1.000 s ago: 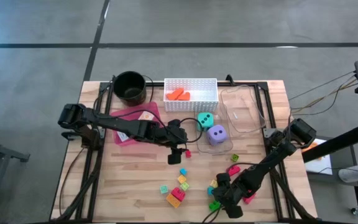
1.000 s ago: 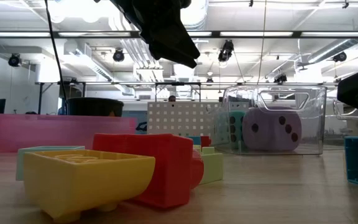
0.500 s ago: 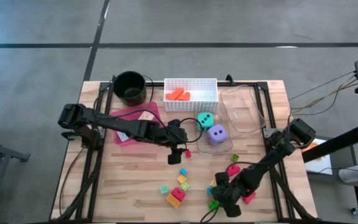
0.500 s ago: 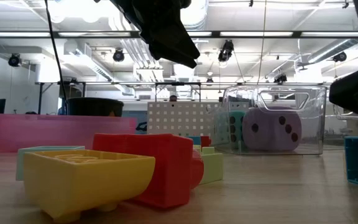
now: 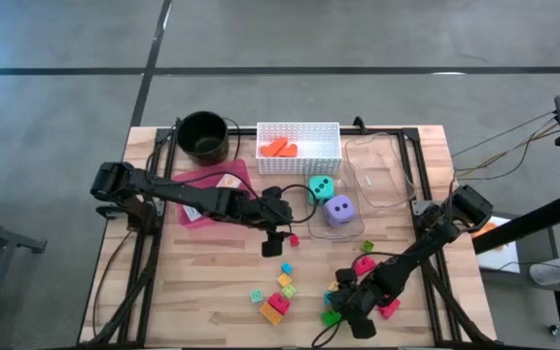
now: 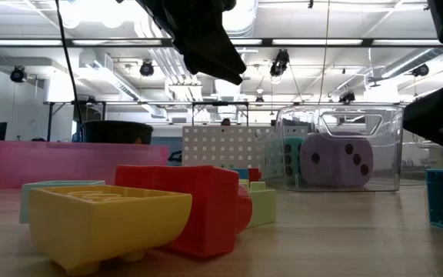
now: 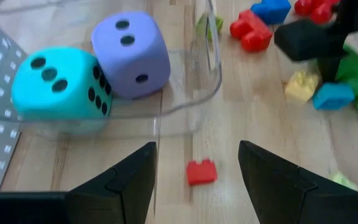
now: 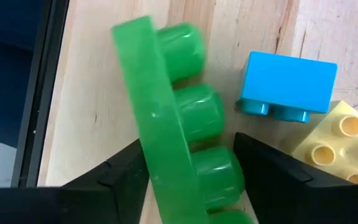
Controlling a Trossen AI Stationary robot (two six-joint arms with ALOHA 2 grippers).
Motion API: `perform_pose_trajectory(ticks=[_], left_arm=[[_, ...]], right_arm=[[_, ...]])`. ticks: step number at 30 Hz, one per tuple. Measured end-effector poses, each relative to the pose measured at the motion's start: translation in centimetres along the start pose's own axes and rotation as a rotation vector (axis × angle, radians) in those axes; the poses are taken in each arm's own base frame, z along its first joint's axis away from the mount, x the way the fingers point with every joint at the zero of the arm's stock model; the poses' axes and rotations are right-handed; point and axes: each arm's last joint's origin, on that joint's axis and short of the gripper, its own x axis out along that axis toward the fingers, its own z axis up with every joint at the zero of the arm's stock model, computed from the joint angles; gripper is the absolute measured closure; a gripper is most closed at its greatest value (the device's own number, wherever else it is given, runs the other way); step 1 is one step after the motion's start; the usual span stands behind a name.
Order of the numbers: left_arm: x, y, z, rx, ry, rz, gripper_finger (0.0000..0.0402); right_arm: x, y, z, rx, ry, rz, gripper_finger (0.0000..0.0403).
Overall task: Pick & Place Toys
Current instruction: Put the big green game piece into the white bin
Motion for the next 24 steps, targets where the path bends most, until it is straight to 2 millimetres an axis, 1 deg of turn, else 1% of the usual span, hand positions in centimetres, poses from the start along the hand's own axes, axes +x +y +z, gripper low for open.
perform_pose_trajectory(ticks=[2, 6, 13, 18, 21, 24], left_arm=[[-0.5, 0.1, -0.1, 0.002, 0.019, 0.002, 0.0172], [-2.2, 0.3, 0.0, -0.01, 0.027, 0.036, 0.0172], [-6.1, 1.2, 0.7, -0.04, -0.049, 0.207, 0.0172], [-8.1, 1.7, 1.2, -0.058, -0.116, 0.309, 0.0172], [-8.9, 1.9, 1.3, -0.08, -0.136, 0.34, 0.0172], [-9.2, 1.9, 1.2, -0.105, -0.14, 0.345, 0.0172]], right_arm=[[0.0, 0.0, 0.0, 0.001, -0.001, 0.001, 0.0194], [0.0, -0.1, 0.1, 0.006, -0.004, 0.006, 0.021], [0.0, -0.1, 0.3, 0.012, -0.022, 0.005, 0.0213], [-0.1, 0.1, 0.8, 0.015, -0.061, 0.018, 0.0214], [-0.6, 0.6, 1.9, 0.015, -0.094, 0.031, 0.0214], [-1.6, 1.0, 3.7, -0.036, -0.13, 0.034, 0.0215]])
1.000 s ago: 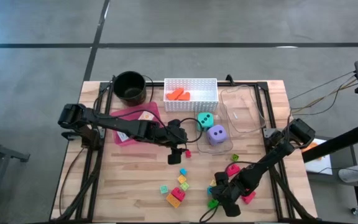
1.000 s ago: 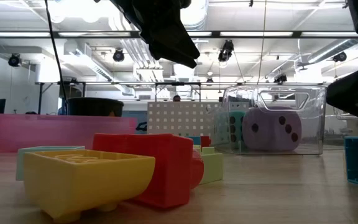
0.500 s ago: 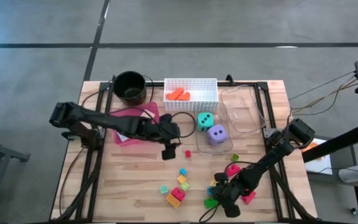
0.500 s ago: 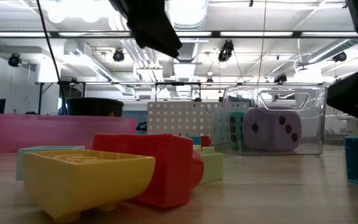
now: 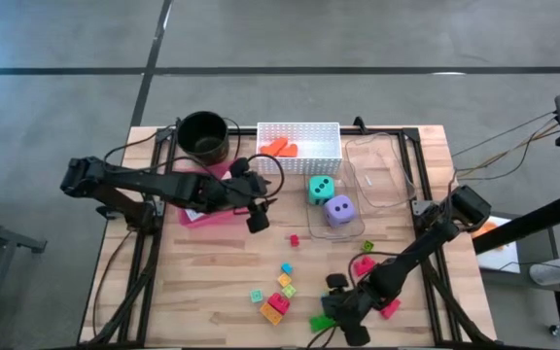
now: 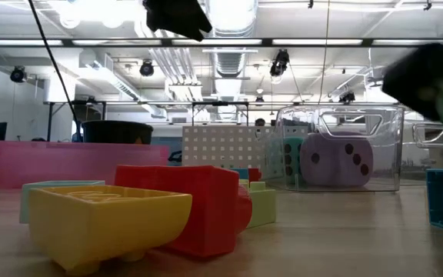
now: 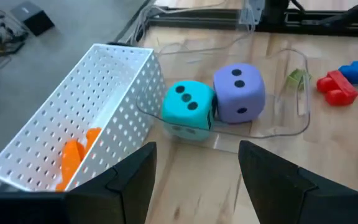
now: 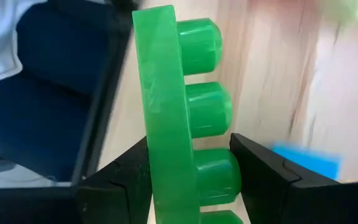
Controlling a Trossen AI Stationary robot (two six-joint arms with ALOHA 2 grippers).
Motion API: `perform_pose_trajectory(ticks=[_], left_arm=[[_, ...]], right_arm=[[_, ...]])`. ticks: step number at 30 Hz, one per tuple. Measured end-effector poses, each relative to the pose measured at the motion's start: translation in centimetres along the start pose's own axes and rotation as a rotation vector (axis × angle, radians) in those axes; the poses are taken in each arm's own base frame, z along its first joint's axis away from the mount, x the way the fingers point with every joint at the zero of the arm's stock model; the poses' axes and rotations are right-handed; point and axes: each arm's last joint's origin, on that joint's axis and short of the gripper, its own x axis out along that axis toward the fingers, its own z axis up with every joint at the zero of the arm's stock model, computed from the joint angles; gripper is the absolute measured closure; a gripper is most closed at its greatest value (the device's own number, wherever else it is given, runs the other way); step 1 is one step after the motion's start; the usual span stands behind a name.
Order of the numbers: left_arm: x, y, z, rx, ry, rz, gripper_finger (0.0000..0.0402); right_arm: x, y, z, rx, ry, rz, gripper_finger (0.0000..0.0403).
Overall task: Pick & Place Toys
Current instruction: Put the big green game piece into the white bin
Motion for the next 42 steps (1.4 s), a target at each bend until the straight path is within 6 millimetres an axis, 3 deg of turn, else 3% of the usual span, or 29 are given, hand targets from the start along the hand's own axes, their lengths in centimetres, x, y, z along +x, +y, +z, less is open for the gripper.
perform_pose_trajectory(ticks=[5, 13, 19, 25, 34, 39, 42], left_arm=[[0.0, 0.1, -0.3, 0.004, 0.027, 0.008, 0.0172], [-0.1, 0.4, -0.5, -0.006, 0.04, 0.096, 0.0172], [-0.5, 1.2, -1.6, -0.006, 0.11, 0.275, 0.0172], [-1.4, 1.9, -2.3, -0.066, 0.139, 0.362, 0.0172], [-1.6, 2.1, -2.2, -0.067, 0.128, 0.394, 0.0172], [-1.6, 2.1, -2.2, -0.069, 0.126, 0.394, 0.0173], [-1.6, 2.1, -2.2, -0.069, 0.126, 0.394, 0.0173]], right_arm=[[-2.4, -0.8, 3.8, -0.156, -0.005, -0.158, 0.0215], [-7.7, -5.5, 8.4, -0.178, 0.069, -0.61, 0.0215], [-12.5, -9.4, 10.7, -0.208, 0.093, -0.718, 0.0215], [-17.1, -16.7, 10.9, -0.052, 0.088, -0.852, 0.0215], [-21.3, -29.3, 9.9, 0.181, 0.094, -1.01, 0.0215], [-22.3, -34.2, 8.6, 0.229, 0.043, -0.832, 0.0215], [-21.6, -36.6, 8.0, 0.245, 0.022, -0.761, 0.0215]])
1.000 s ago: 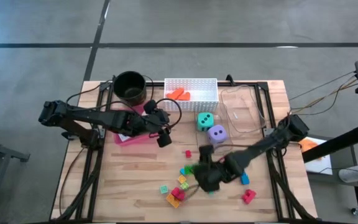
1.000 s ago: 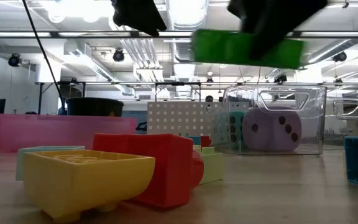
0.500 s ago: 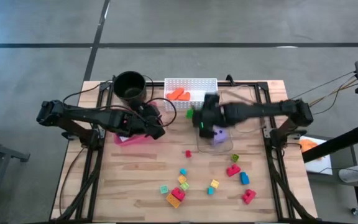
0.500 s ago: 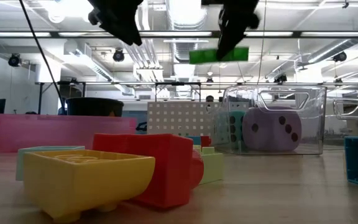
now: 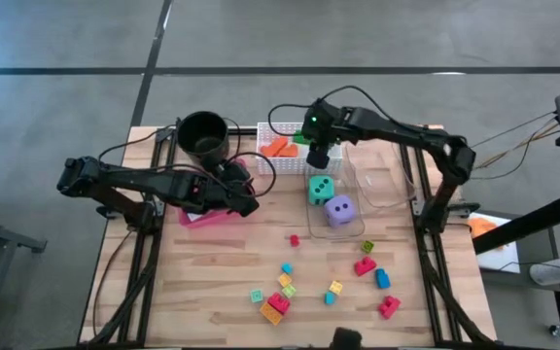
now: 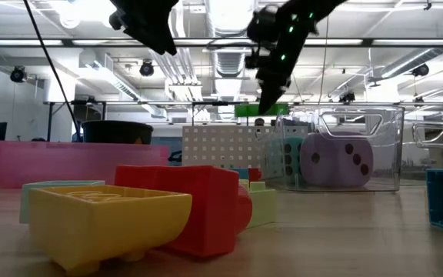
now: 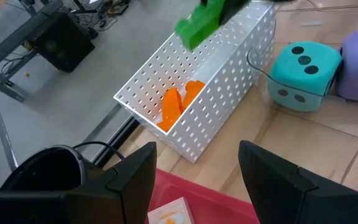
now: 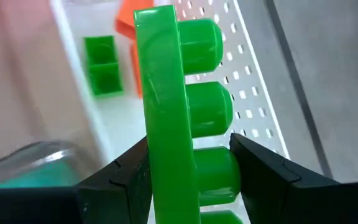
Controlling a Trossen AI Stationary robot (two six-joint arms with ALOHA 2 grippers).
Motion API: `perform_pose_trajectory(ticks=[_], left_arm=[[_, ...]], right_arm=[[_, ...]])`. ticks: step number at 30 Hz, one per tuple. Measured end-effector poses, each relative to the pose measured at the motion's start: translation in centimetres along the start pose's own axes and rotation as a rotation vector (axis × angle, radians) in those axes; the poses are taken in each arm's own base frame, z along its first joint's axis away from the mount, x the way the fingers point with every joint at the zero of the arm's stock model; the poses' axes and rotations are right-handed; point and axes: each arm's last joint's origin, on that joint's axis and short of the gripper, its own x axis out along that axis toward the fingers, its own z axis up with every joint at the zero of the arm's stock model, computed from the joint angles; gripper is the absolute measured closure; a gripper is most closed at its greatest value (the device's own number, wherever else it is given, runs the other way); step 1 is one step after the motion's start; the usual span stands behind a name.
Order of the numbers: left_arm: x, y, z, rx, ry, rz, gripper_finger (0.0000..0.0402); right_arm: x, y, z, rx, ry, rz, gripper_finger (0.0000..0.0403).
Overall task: Pick & Place Toys
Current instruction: Put the big green game piece into the white bin, then put the top big red game piece into the white bin
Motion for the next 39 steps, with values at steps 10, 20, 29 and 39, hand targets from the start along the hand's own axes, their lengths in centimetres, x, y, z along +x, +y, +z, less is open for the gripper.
perform_pose_trajectory(ticks=[10, 20, 29, 39], left_arm=[[0.0, 0.0, 0.0, 0.001, 0.0, 0.0, 0.0173], [0.0, 0.0, 0.0, 0.0, -0.001, 0.004, 0.0172], [0.0, 0.1, 0.1, -0.005, -0.018, 0.035, 0.0172], [0.0, 0.1, 0.1, -0.006, -0.021, 0.036, 0.0172]], right_arm=[[5.8, -1.0, -0.8, -0.035, 0.104, 0.009, 0.0214], [7.9, -1.0, -1.0, -0.087, 0.147, 0.019, 0.0135], [5.7, -1.8, 0.4, -0.084, 0.083, -0.014, 0.008], [-1.9, 0.2, -0.4, -0.032, 0.158, 0.042, 0.0078]])
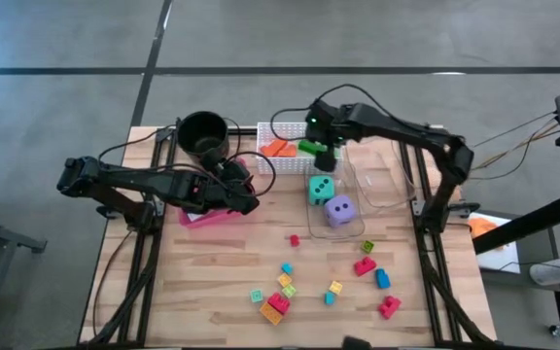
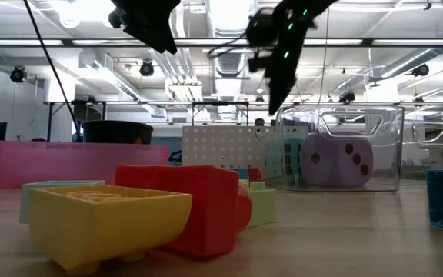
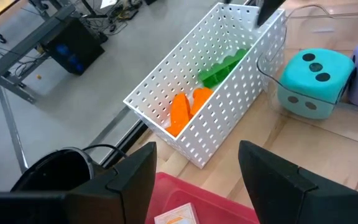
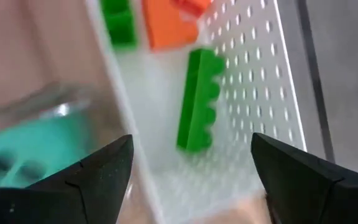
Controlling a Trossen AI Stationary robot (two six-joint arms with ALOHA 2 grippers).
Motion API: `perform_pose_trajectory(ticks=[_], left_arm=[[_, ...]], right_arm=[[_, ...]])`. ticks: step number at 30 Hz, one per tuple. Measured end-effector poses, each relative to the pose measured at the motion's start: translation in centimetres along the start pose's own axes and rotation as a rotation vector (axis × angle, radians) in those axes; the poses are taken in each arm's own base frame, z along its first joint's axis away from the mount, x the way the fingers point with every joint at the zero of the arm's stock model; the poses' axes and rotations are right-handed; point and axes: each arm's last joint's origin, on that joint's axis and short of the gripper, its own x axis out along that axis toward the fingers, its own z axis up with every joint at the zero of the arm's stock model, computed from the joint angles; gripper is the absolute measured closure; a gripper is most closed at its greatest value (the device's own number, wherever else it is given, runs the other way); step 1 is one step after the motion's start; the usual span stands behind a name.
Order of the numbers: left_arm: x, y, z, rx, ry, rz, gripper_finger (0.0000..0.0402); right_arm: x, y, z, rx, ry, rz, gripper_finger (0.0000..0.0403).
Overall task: Pick & Place Toys
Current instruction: Put the top big red game piece into the white bin
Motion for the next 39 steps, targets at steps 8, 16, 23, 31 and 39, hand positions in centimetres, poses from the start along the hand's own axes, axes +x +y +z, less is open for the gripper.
perform_pose_trajectory(ticks=[8, 16, 23, 31, 39], left_arm=[[0.0, -0.1, 0.2, -0.015, -0.012, -0.005, 0.0172], [0.0, -0.1, 0.2, -0.019, -0.015, -0.006, 0.0172], [0.0, -0.2, 0.5, -0.044, -0.035, -0.016, 0.0172], [0.0, -0.8, 0.6, -0.119, -0.014, -0.117, 0.0172], [0.7, -1.9, 0.1, -0.123, -0.056, -0.148, 0.0172]], right_arm=[[-8.4, 4.1, -2.7, 0.131, -0.13, 0.054, 0.0078], [-13.3, 12.2, -7.5, 0.19, -0.227, 0.242, 0.0077], [-12.9, 20.1, -12.7, 0.267, -0.212, 0.383, 0.0077], [-10.2, 24.5, -18.7, 0.464, -0.143, 0.319, 0.0077], [-7.1, 26.2, -23.1, 0.701, -0.04, 0.279, 0.0077]])
